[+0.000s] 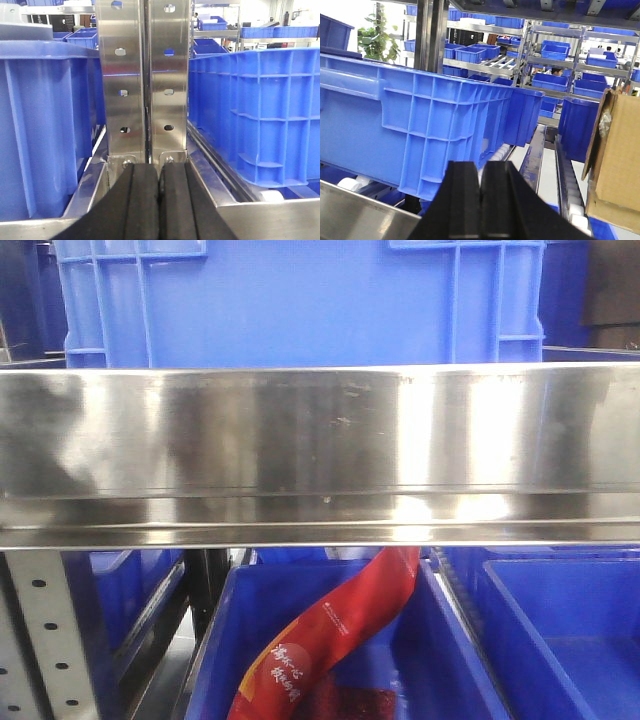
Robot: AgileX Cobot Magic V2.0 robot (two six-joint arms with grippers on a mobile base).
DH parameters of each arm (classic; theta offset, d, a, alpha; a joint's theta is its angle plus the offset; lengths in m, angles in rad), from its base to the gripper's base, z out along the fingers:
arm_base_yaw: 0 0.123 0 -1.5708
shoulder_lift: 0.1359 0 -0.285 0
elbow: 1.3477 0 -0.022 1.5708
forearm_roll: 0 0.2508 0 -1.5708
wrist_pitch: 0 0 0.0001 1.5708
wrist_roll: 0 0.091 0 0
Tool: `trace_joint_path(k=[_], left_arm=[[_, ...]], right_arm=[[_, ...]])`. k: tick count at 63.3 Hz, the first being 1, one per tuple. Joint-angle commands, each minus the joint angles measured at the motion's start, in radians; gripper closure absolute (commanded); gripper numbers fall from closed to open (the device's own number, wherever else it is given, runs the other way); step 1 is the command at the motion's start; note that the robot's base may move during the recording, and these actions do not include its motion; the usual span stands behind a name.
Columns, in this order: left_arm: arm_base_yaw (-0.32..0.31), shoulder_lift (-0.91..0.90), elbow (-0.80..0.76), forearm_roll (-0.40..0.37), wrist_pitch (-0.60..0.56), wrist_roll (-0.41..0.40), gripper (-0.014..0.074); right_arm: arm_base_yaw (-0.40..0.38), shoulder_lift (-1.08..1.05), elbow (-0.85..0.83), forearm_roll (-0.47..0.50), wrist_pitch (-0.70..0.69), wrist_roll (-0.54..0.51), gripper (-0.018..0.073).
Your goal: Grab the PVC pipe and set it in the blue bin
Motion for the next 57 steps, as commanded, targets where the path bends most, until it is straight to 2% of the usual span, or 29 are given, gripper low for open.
trace_joint_path(k=[1, 57], left_arm=[[0.000, -0.005, 0.001, -0.009, -0.022, -0.006, 0.0707], [0.007, -0.031, 0.005, -0.009, -0.022, -0.006, 0.0707]], right_arm=[[-0.004, -0.006, 0.001, -0.009, -0.024, 0.003, 0.0721], [-0.004, -0.006, 0.001, -0.009, -0.024, 0.003, 0.0721]])
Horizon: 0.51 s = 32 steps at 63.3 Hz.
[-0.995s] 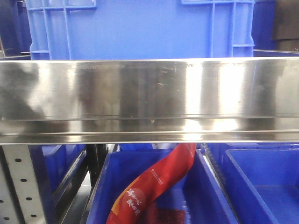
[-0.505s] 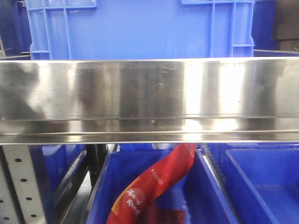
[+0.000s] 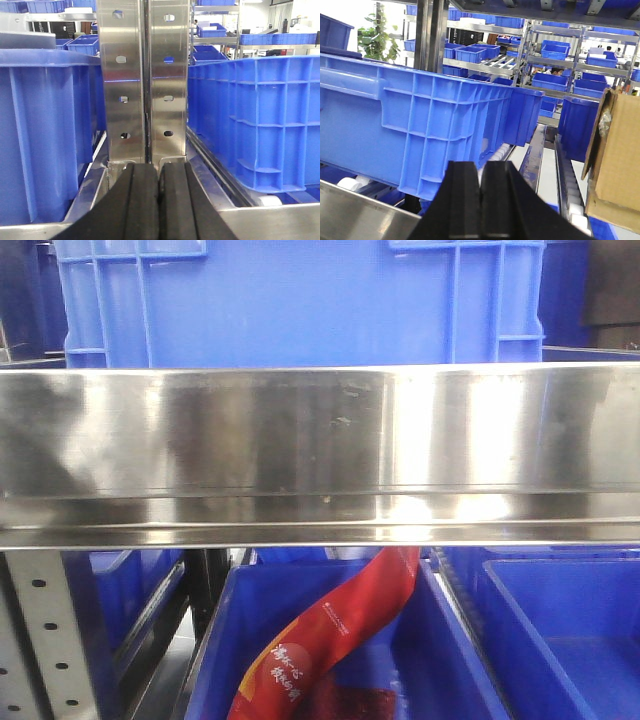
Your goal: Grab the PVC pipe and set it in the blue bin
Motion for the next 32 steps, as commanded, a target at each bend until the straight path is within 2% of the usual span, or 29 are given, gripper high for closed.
trace_joint_path(k=[1, 7, 16, 32], left_arm=[[0.005, -0.006, 0.006, -0.007, -0.022, -0.004, 0.0707], [0.005, -0.006, 0.043, -0.005, -0.084, -0.004, 0.0707], [0.005, -0.006, 0.149, 0.002, -0.308, -0.004, 0.0707], [0.005, -0.006, 0.234, 0.004, -0.498, -0.004, 0.0707]], right_arm=[[-0.004, -0.006, 0.001, -0.009, -0.024, 0.003, 0.0721], [-0.004, -0.006, 0.001, -0.009, -0.024, 0.003, 0.0721], [-0.004, -0.006, 0.001, -0.009, -0.024, 0.003, 0.0721], [-0.004, -0.006, 0.001, -0.009, -0.024, 0.003, 0.0721]])
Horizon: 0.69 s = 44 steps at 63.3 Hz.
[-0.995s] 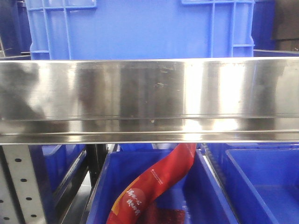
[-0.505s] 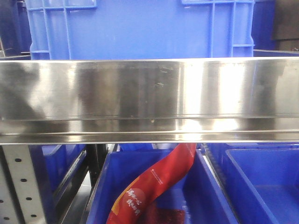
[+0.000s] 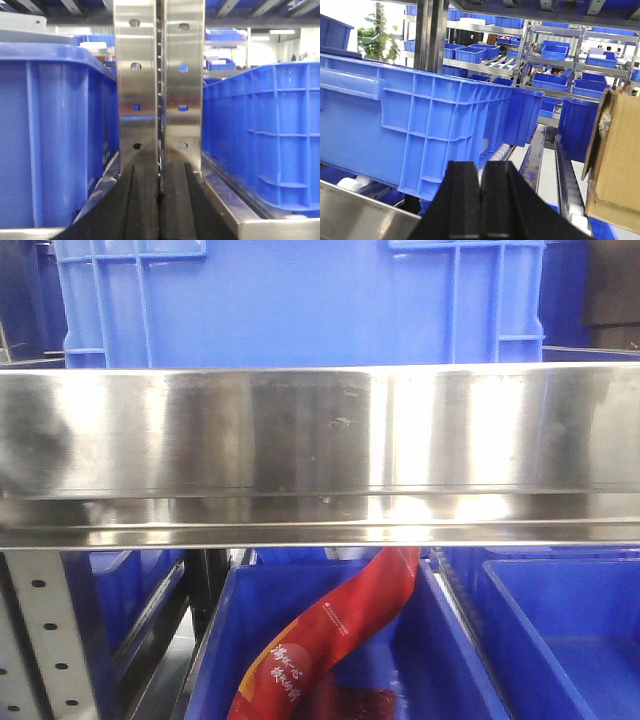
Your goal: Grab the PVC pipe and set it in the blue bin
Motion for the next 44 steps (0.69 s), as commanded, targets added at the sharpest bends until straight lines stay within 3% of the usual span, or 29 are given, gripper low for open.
trace_joint_path(k=[1, 13, 25, 44], left_arm=[[0.003, -0.004, 0.009, 0.004, -0.111, -0.004, 0.0707], [0.003, -0.004, 0.009, 0.001, -0.086, -0.004, 0.0707], [0.003, -0.004, 0.009, 0.003, 0.013, -0.004, 0.0707], [0.014, -0.004, 0.009, 0.003, -0.008, -0.004, 0.0707]], right_arm=[[-0.004, -0.005, 0.001, -0.009, -0.024, 0.003, 0.0721], [-0.004, -0.005, 0.001, -0.009, -0.024, 0.003, 0.0721], [-0.004, -0.005, 0.001, -0.009, -0.024, 0.003, 0.0721], [-0.004, -0.005, 0.001, -0.009, -0.024, 0.003, 0.0721]])
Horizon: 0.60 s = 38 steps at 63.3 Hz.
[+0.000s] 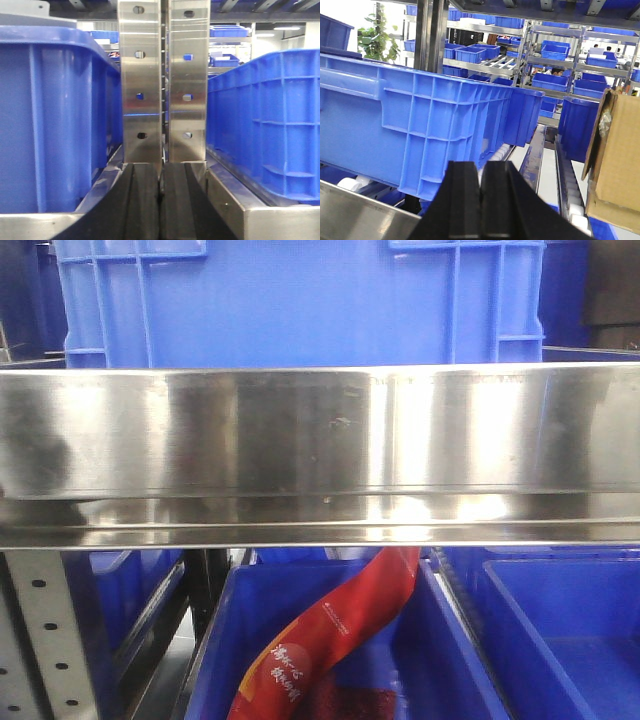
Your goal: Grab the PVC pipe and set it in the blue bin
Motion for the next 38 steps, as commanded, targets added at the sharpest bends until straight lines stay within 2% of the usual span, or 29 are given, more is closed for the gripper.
trace_joint_path(k=[1, 19, 31, 38], left_arm=[[0.006, -0.004, -0.002, 0.003, -0.036, -0.004, 0.0707], [0.022, -0.004, -0.002, 0.003, -0.053, -0.004, 0.0707], [0.022, -0.004, -0.002, 0.003, 0.045, -0.004, 0.0707], [0.022, -0.004, -0.002, 0.003, 0.048, -0.004, 0.0707]], right_arm=[[-0.004, -0.005, 0.001, -0.009, -0.024, 0.003, 0.0721], [-0.004, -0.005, 0.001, -0.009, -0.024, 0.003, 0.0721], [-0.004, -0.005, 0.001, -0.009, -0.024, 0.003, 0.0721], [-0.004, -0.005, 0.001, -0.009, -0.024, 0.003, 0.0721]])
